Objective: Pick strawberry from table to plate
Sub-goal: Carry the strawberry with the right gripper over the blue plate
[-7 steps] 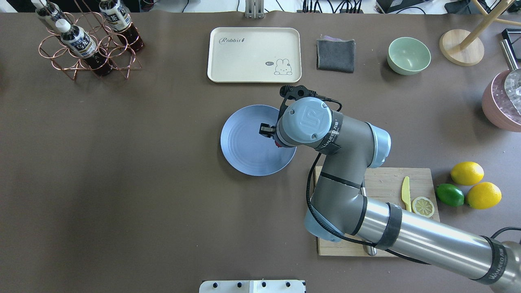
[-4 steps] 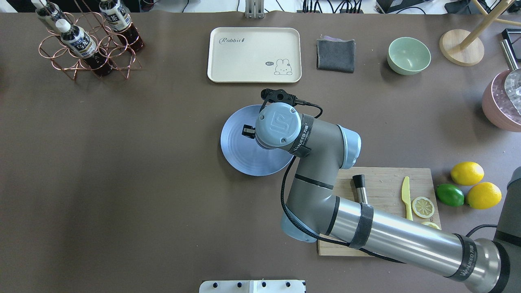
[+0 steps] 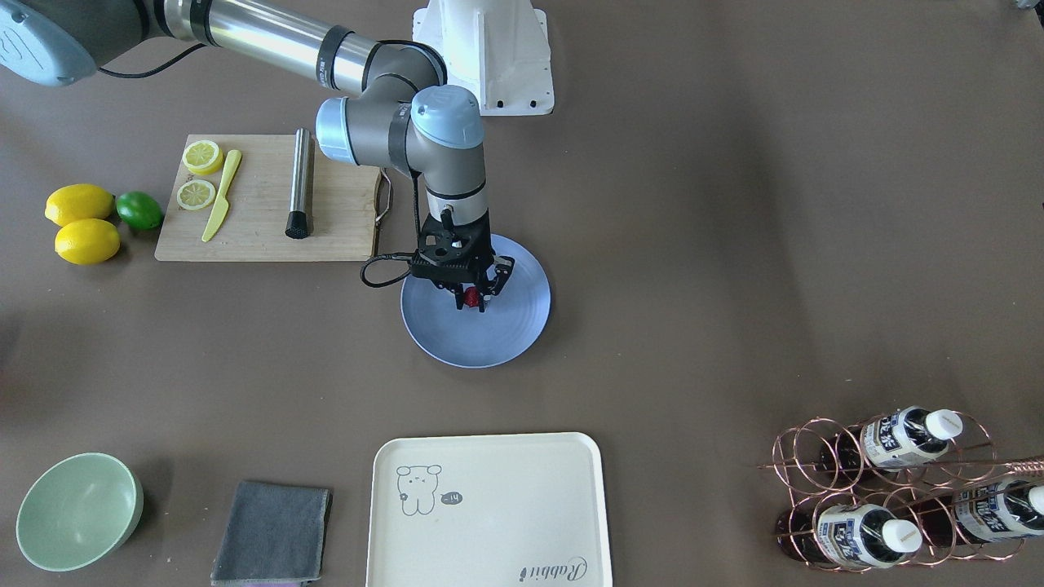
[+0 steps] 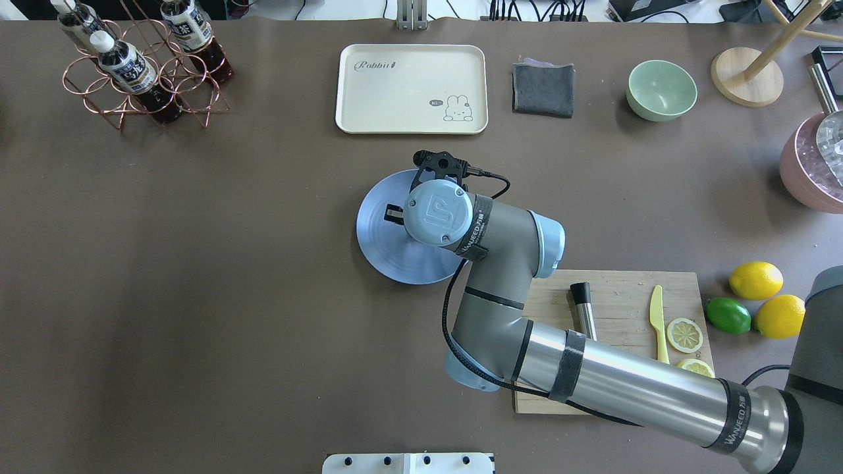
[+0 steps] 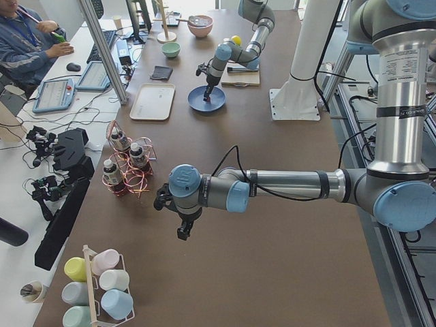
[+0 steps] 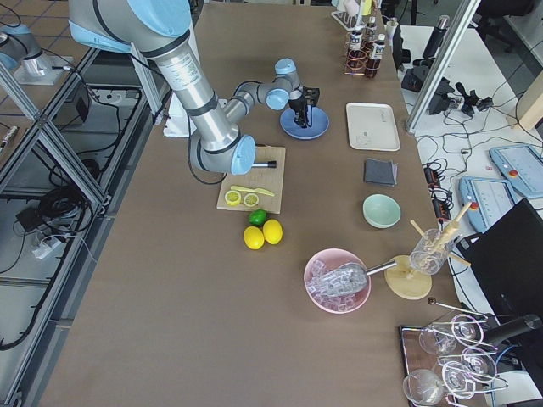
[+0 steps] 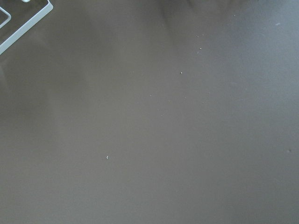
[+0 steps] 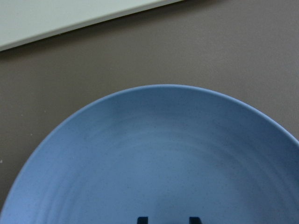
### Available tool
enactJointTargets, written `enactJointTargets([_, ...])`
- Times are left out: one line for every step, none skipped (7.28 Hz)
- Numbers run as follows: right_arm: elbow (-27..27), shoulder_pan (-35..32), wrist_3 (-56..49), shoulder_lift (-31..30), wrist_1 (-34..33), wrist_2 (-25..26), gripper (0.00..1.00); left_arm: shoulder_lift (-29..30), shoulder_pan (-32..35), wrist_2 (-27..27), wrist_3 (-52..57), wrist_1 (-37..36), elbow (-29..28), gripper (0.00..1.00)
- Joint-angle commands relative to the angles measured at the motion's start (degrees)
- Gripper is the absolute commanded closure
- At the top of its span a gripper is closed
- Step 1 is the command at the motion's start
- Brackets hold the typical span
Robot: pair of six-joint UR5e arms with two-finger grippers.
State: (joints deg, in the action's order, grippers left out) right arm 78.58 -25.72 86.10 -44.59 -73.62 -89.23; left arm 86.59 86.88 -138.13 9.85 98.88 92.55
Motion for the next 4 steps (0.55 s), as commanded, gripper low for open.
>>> enactJointTargets([-0.3,0.1,-0.8,0.3,0.4,0.0,0.20,0.0,0.0,0.0,0.0,0.0,0.0,0.02])
enactJointTargets([-0.3,-0.2,-2.4,0.7,0.3,-0.2,0.00,0.0,-0.1,0.0,0.0,0.0,0.1,0.02])
enactJointTargets([0.2,-0.6,-2.5,0.8,0.0,-0.5,0.00,0.0,-0.3,0.0,0.0,0.1,0.1,0.02])
enactJointTargets([0.6,-1.4,-2.5,0.8,-0.2,-2.1,0.00,0.0,-0.4,0.0,0.0,0.1,0.1,0.02])
